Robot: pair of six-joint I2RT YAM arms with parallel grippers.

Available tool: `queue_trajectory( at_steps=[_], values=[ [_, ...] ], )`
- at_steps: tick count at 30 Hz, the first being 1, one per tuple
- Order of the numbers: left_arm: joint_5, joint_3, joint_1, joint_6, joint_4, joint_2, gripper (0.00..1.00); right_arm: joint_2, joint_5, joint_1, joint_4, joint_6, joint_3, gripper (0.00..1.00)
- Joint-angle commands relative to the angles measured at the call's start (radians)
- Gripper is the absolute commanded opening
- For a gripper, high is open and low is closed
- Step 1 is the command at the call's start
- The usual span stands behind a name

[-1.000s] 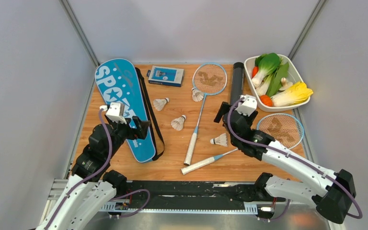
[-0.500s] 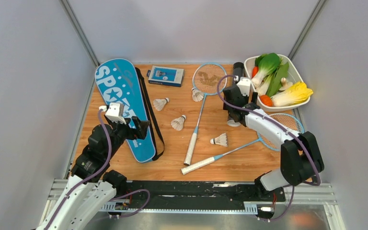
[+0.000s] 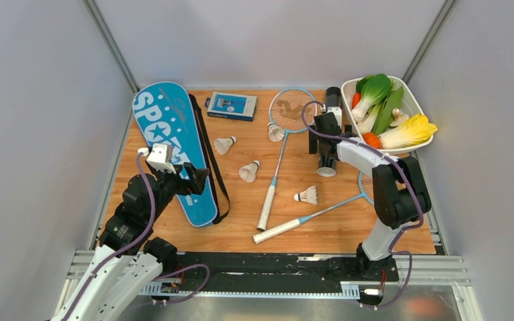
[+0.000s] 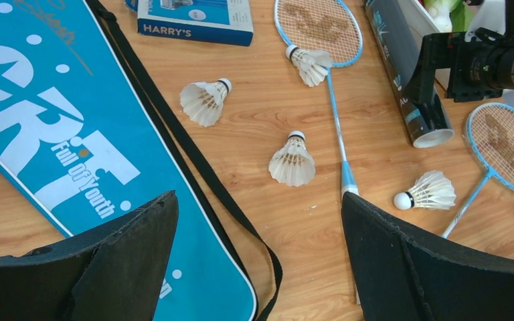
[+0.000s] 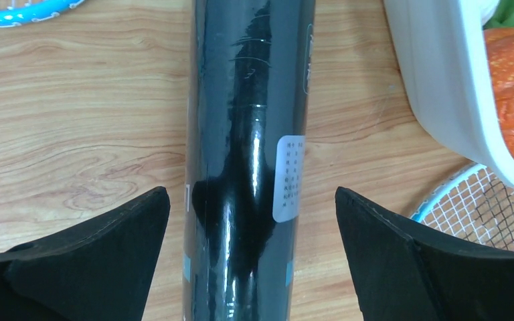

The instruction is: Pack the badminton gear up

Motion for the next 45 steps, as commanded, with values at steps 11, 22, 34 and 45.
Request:
queue_trajectory(
  at_steps=[11,22,34,45],
  values=[
    [0.005,-0.008,-0.003,0.013,0.038,0.002,0.97,0.136,-0.015,-0.017,0.037,-0.002,0.061,0.95],
    [0.017,0.013,-0.004,0.029,0.013,0.021,0.98,0.009,0.030,-0.020,0.052,0.000,0.028,0.63],
    [0.074,0.045,-0.003,-0.041,0.002,0.054,0.98,-0.310,-0.041,-0.001,0.070,0.090,-0.094,0.49],
    [0.355,0.158,-0.003,-0.156,0.159,0.212,0.97,-0.777,-0.499,0.143,0.427,0.181,-0.420,0.45]
  ],
)
